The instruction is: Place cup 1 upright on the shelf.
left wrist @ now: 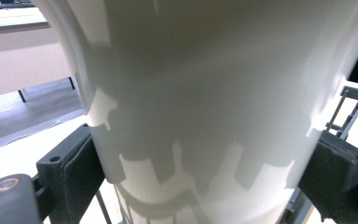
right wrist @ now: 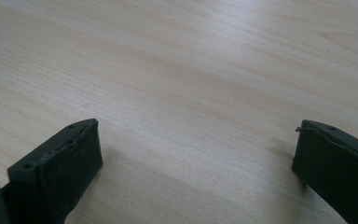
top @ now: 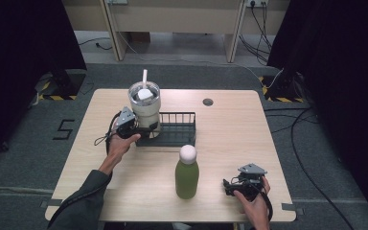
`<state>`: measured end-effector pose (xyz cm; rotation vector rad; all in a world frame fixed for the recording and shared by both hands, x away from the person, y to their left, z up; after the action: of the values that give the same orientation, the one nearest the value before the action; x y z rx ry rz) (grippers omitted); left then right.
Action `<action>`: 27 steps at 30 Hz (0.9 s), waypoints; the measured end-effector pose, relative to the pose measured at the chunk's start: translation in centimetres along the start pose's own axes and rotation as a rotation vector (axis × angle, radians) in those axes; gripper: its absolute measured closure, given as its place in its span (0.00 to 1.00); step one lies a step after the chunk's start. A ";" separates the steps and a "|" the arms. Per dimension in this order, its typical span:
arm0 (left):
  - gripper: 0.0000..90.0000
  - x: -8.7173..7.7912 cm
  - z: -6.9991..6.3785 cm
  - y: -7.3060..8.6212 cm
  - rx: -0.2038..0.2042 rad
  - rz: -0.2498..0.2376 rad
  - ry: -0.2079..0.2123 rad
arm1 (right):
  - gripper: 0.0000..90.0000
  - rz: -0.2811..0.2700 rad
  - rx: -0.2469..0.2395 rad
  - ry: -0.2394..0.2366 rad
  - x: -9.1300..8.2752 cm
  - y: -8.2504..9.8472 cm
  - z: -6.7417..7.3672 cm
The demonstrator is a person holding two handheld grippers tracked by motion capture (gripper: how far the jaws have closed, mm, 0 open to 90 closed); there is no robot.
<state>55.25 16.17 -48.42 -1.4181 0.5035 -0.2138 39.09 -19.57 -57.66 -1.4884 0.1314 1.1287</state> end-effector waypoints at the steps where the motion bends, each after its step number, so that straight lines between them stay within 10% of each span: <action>1: 0.11 0.0 0.0 0.0 0.002 0.000 0.000 | 0.01 0.000 0.001 0.000 0.0 0.0 0.0; 27: 0.11 -0.8 0.3 -0.3 0.006 -0.008 -0.004 | 0.01 0.000 -0.001 0.000 0.0 0.0 0.0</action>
<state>54.75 16.70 -47.91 -1.4148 0.4934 -0.2183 39.09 -19.56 -57.66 -1.4895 0.1304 1.1286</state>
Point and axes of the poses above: each handheld gripper's, and its own axes: x roughly forward along the jaws, y roughly out of its underside, z roughly to its left, the point moved 8 cm from there along x, roughly forward along the jaws, and after that the axes turned 15 degrees about -y, right-handed, at the moved point
